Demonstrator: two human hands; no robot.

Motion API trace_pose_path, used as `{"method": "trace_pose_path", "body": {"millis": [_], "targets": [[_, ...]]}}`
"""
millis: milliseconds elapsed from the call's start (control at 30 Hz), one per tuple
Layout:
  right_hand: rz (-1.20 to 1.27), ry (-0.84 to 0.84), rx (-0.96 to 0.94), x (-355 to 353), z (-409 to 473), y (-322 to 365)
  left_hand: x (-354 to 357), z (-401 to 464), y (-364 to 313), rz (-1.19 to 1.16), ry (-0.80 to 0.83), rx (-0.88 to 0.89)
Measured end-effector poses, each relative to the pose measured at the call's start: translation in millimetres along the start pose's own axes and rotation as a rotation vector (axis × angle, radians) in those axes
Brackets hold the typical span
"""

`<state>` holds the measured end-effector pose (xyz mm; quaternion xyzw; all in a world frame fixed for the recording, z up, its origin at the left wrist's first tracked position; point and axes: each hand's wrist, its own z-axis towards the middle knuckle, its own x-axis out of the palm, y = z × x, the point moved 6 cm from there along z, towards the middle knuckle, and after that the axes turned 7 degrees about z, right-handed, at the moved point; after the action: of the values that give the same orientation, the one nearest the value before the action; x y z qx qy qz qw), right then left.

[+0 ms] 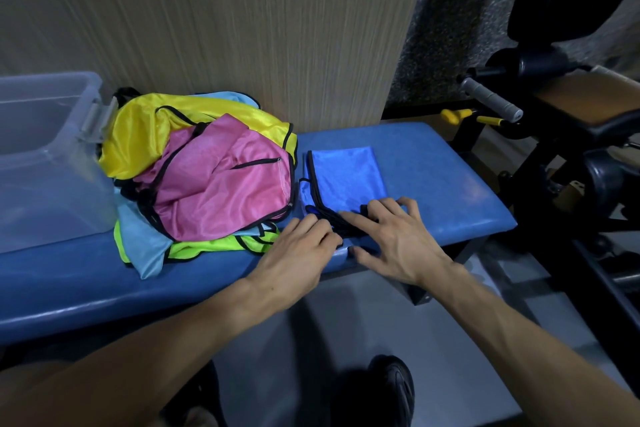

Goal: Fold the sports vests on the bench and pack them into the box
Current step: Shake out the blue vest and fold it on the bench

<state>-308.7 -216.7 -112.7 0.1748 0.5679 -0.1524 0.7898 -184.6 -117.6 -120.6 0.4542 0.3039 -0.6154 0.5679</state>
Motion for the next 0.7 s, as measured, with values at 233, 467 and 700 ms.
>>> {"method": "trace_pose_path", "body": {"millis": [233, 467, 700], "targets": [[-0.073, 0.014, -0.03, 5.0, 1.3, 8.8, -17.7, 28.9, 37.7, -0.281, 0.239, 0.02], [-0.101, 0.007, -0.012, 7.6, -1.6, 15.3, 9.1, 60.8, 70.3, -0.378, 0.469, -0.238], [-0.072, -0.022, -0.046, 6.0, -3.2, 17.9, 20.0, 64.5, 75.5, -0.463, 0.398, -0.355]]}}
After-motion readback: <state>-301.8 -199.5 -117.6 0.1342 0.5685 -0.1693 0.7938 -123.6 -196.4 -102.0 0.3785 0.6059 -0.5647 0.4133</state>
